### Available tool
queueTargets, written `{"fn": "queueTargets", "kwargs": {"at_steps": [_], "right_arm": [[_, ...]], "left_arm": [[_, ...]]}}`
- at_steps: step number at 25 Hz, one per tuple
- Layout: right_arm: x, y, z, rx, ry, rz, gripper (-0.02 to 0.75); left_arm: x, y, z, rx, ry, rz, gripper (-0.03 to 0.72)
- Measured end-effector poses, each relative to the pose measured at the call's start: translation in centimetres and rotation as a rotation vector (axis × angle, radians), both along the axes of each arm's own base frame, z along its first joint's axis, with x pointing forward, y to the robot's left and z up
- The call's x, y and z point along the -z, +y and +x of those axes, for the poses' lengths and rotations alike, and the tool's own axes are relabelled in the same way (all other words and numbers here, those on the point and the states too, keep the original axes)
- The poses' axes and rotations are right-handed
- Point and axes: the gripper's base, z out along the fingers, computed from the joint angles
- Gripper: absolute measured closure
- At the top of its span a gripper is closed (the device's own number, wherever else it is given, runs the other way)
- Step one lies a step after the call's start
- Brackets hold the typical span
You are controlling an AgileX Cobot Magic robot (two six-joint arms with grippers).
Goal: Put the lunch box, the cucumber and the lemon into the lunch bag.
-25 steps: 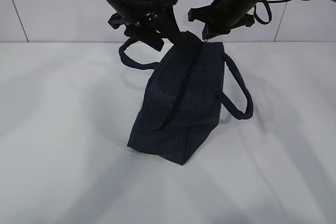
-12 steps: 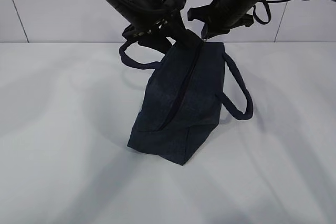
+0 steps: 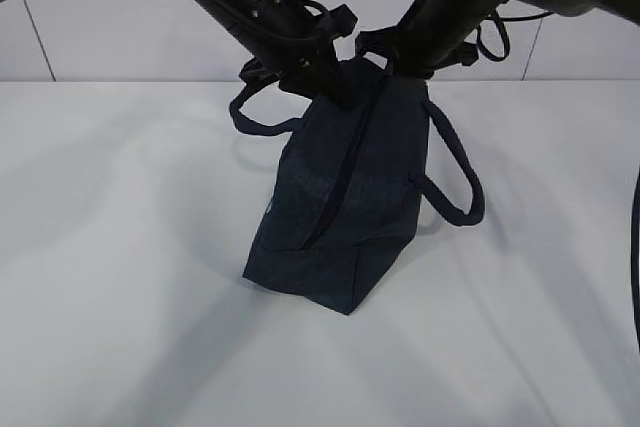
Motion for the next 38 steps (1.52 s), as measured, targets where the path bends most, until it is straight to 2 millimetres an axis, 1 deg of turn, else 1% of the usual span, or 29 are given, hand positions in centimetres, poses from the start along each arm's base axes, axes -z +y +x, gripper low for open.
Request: {"fn": "queueTargets", "kwargs": {"at_steps": [4, 7, 10, 13, 16, 23, 28, 34, 36, 38], "right_arm": [[1.7, 0.1, 0.5, 0.004, 0.014, 0.004, 0.721], [2.5, 0.2, 0.7, 0.007, 0.020, 0.009, 0.720], [3.3, 0.3, 0.9, 0.010, 0.029, 0.016, 0.721], [4.4, 0.4, 1.0, 0.015, 0.053, 0.026, 0.721], [4.8, 0.4, 1.1, 0.016, 0.062, 0.030, 0.721], [4.8, 0.4, 1.1, 0.016, 0.062, 0.030, 0.721], [4.4, 0.5, 1.1, 0.007, 0.075, 0.025, 0.720], [2.7, 0.5, 1.3, -0.007, 0.063, 0.018, 0.717], [2.0, 0.6, 1.4, -0.011, 0.048, 0.022, 0.685], [1.2, 0.6, 1.5, -0.014, 0.031, 0.026, 0.610]], "left_arm": [[0.0, 0.0, 0.0, 0.001, -0.001, 0.000, 0.696], [0.0, 0.0, 0.0, 0.005, -0.007, 0.006, 0.696], [-0.4, 0.1, -0.1, 0.009, -0.020, 0.010, 0.696], [-0.4, 0.2, -0.1, 0.012, -0.023, 0.014, 0.696], [-0.4, 0.2, -0.1, 0.014, -0.024, 0.019, 0.696], [-0.4, 0.2, -0.1, 0.016, -0.025, 0.021, 0.696], [-0.3, 0.2, -0.2, 0.021, -0.027, 0.034, 0.696], [-0.4, 0.3, -0.2, 0.026, -0.032, 0.039, 0.696], [-0.3, 0.3, -0.2, 0.026, -0.034, 0.043, 0.696], [-0.3, 0.4, -0.2, 0.028, -0.039, 0.050, 0.695]]}}
